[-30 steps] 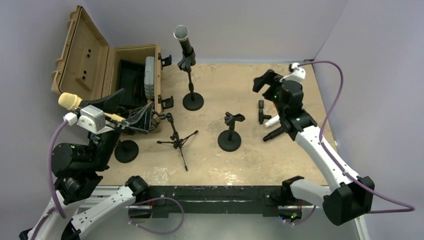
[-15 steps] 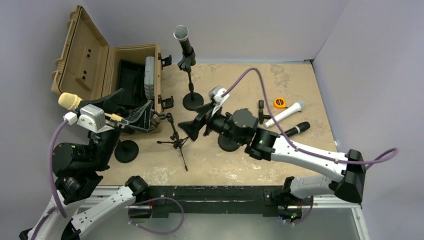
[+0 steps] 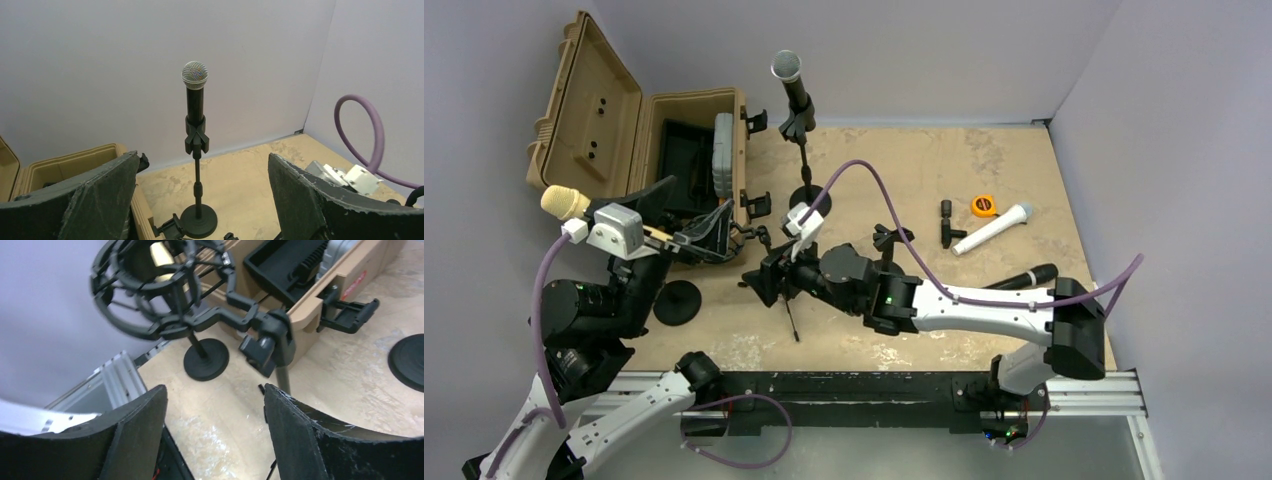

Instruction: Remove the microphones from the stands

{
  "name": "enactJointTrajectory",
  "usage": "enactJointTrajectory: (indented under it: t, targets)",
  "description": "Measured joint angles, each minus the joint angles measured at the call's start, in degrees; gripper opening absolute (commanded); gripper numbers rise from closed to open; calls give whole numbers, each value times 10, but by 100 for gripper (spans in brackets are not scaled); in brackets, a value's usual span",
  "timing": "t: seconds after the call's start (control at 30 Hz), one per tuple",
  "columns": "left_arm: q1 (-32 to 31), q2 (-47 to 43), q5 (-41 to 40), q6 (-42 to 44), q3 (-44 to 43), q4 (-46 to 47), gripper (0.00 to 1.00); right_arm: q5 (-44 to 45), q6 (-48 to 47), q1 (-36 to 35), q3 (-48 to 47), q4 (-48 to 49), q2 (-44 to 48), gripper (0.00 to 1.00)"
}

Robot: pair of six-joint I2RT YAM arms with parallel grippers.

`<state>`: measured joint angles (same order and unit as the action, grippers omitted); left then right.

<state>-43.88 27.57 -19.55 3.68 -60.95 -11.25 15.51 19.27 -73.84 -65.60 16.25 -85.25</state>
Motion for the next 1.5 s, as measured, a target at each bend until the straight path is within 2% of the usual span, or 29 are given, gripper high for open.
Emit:
enactJointTrajectory:
  t: [0.17,0.33,0.43,0.7,0.87,0.9,0.97,1.0,1.07,1.17,1.4,1.47,1.5]
  targets:
    - [0,1,-1,0,1,0,97,80,18,0,-45,-27,-40,63]
    - [0,1,-2,4,1,0,97,135,34,0,-68,-52,-57,48]
    - [0,1,-2,4,1,0,97,147,35,0,-82,-58,-67,42]
    - [0,1,-2,4,1,0,97,172,21,1,-117,-64,-101,39]
    - [0,1,-2,4,1,0,97,173,-32,8,-112,-50,-102,27]
    - [0,1,-2,4,1,0,97,164,-50,13,-102,-38,-99,22]
    - [0,2,-2,4,1,0,97,142,-78,25,-81,-16,-87,4]
    - [0,2,-2,4,1,0,97,124,-94,33,-66,-4,-78,0]
    - [0,3,-2,4,1,0,97,92,-136,48,-38,14,-57,0]
    - [0,6,-1,4,1,0,97,0,-195,76,-3,24,-23,0]
    - [0,15,3,4,1,-2,97,-196,-290,129,5,24,-13,1]
    - [0,18,5,4,1,-3,97,-234,-305,137,0,19,-15,5]
    - [0,19,7,4,1,-4,98,-248,-311,140,-5,17,-19,10]
